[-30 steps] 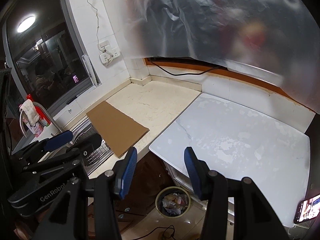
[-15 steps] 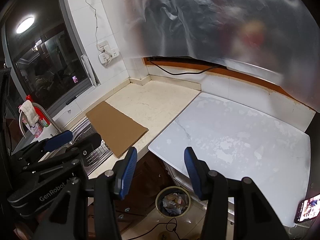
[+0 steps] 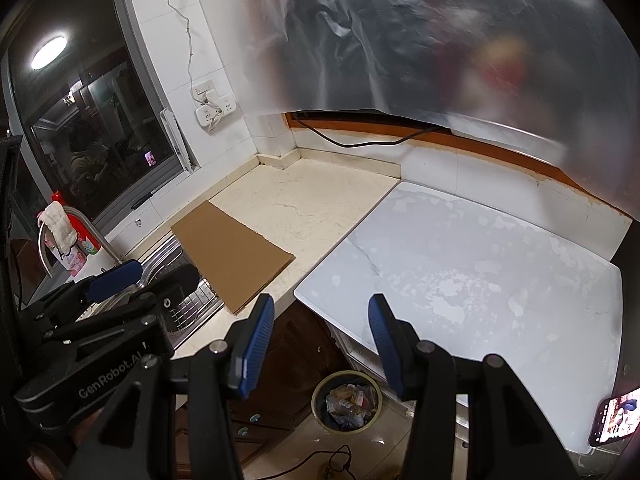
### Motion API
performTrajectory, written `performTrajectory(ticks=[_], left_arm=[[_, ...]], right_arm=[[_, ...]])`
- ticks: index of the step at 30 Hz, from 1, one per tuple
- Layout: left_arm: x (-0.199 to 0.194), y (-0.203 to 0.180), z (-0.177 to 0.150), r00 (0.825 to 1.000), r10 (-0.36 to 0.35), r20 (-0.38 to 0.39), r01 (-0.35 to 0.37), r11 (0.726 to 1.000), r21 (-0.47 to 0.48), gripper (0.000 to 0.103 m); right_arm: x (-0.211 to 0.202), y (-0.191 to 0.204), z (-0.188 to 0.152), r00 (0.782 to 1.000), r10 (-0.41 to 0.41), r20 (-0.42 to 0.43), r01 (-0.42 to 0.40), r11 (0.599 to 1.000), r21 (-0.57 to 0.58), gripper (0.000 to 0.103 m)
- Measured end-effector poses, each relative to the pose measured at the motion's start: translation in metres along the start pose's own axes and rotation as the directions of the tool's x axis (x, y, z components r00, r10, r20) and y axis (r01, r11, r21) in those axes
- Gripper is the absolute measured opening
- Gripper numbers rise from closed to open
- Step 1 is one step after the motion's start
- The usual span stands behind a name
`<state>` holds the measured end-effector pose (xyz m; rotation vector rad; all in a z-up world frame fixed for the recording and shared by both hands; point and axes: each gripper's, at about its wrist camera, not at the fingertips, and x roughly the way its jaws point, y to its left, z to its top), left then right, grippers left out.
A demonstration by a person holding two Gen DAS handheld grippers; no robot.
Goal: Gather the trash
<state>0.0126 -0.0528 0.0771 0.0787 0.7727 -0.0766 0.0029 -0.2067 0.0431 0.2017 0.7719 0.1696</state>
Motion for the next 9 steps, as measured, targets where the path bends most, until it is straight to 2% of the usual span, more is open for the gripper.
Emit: performTrajectory(ticks=[9], left_arm=[[0.000,-0.007,-0.004,1.000,0.010,-0.016,-0.010,1.000,0.006,0.065]], right_arm=[[0.000,-0.014,-0.004,1.000,0.010,-0.010,-0.009,1.000,0.018,0.050]])
